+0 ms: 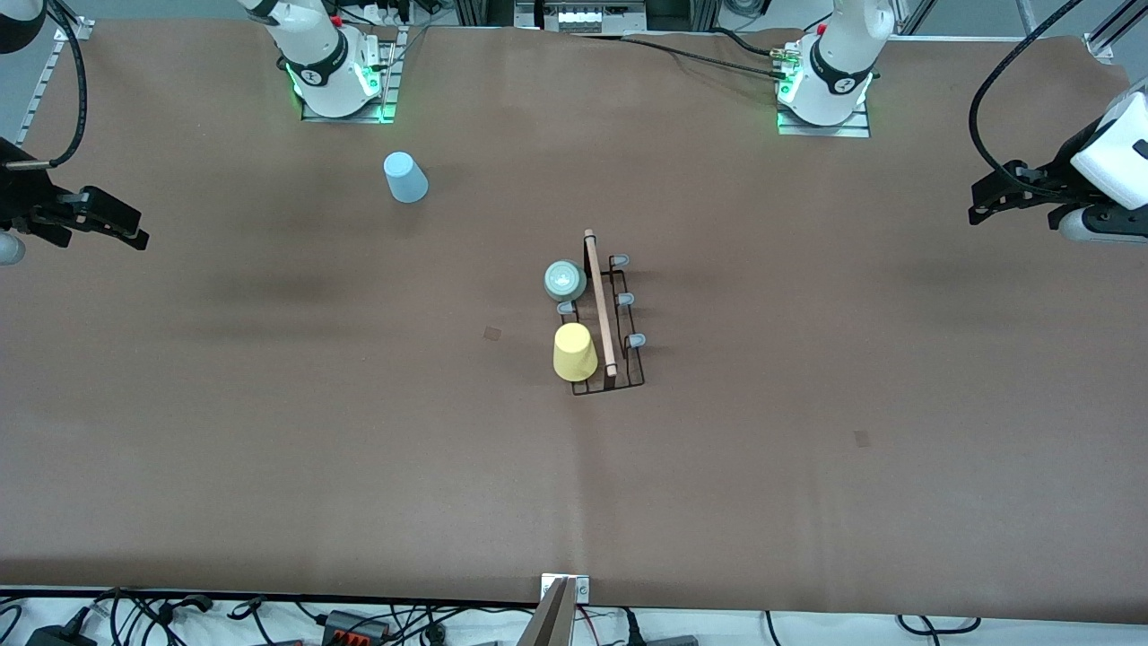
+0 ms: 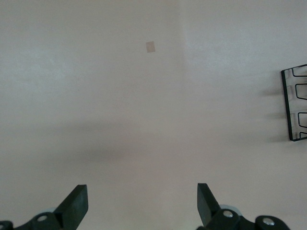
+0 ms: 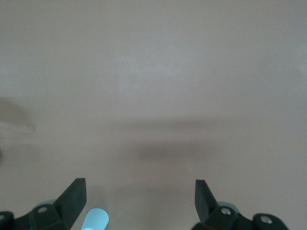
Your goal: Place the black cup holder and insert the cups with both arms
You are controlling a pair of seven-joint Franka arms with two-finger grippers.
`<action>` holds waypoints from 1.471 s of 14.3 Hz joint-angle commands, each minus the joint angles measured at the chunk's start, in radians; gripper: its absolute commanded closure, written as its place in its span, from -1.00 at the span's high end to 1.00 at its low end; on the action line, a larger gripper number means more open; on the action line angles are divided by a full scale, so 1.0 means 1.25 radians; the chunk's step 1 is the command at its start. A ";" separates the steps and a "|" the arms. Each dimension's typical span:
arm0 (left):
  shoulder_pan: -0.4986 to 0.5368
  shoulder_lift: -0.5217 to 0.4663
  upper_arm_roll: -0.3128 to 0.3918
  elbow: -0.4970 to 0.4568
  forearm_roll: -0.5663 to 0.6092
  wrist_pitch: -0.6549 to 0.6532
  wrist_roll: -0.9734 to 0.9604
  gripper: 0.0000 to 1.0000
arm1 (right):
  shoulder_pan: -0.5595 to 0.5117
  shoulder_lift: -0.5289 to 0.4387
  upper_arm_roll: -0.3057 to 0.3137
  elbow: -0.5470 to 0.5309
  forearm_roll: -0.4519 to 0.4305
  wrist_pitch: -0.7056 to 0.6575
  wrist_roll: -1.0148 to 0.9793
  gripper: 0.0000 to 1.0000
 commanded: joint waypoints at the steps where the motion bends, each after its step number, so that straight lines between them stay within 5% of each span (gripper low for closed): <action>1: 0.004 0.009 -0.004 0.027 -0.007 -0.020 -0.005 1.00 | -0.003 0.003 -0.001 0.012 -0.002 -0.003 -0.004 1.00; 21: 0.004 0.009 -0.004 0.027 -0.007 -0.021 -0.005 1.00 | -0.034 -0.011 -0.008 0.026 0.006 -0.019 -0.004 1.00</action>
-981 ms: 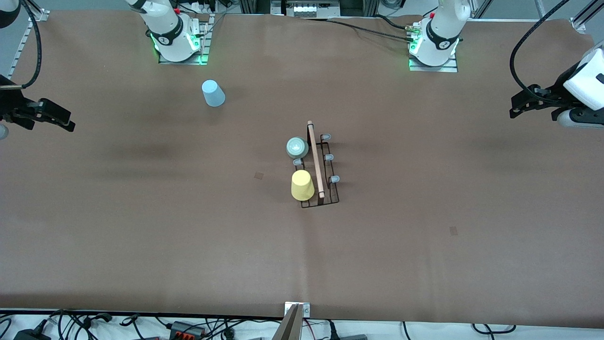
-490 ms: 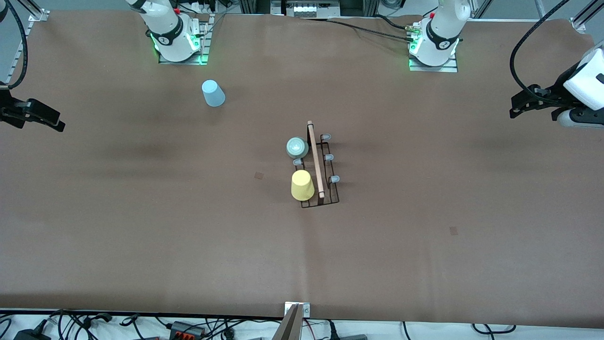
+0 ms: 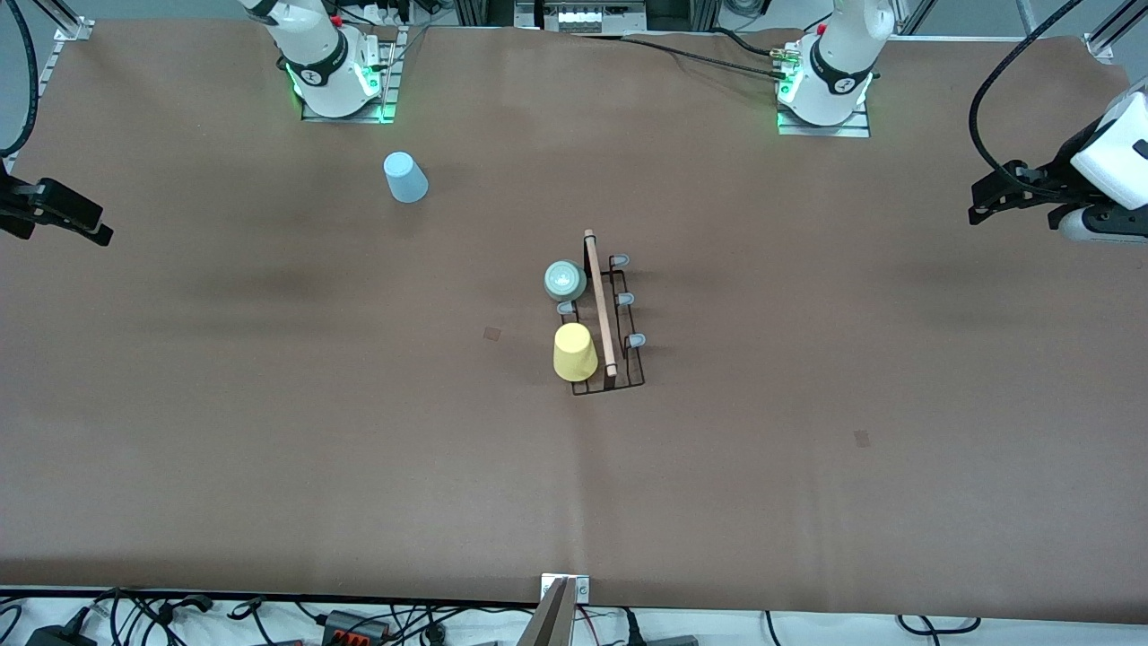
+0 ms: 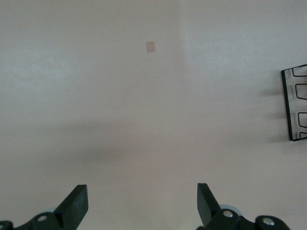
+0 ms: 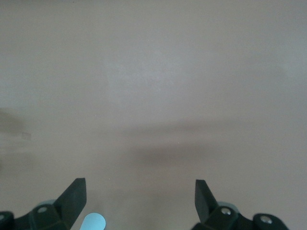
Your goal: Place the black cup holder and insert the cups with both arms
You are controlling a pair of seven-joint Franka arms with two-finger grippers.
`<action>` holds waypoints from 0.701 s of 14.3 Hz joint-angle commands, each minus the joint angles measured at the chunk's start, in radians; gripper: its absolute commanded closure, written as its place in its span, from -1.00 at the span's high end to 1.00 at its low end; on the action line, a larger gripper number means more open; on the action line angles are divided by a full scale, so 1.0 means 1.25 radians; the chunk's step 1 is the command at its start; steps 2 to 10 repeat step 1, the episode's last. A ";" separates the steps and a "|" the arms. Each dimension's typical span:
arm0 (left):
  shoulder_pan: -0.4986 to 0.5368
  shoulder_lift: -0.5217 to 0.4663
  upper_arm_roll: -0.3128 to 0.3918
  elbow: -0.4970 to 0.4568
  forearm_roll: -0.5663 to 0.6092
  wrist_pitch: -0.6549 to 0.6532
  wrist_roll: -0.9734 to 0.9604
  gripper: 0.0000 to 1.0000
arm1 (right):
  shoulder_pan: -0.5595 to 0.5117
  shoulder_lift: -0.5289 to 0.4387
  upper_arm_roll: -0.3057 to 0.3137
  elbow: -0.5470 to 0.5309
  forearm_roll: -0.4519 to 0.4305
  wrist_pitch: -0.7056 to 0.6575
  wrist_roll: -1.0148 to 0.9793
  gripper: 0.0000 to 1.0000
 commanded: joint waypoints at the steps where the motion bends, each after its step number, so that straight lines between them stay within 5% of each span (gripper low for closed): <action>1: 0.004 0.009 -0.004 0.027 -0.007 -0.021 -0.004 1.00 | -0.007 -0.003 0.005 0.007 0.008 -0.015 -0.004 1.00; 10: 0.004 0.009 -0.004 0.027 -0.007 -0.021 -0.004 1.00 | -0.007 -0.003 0.005 0.007 0.008 -0.015 -0.004 1.00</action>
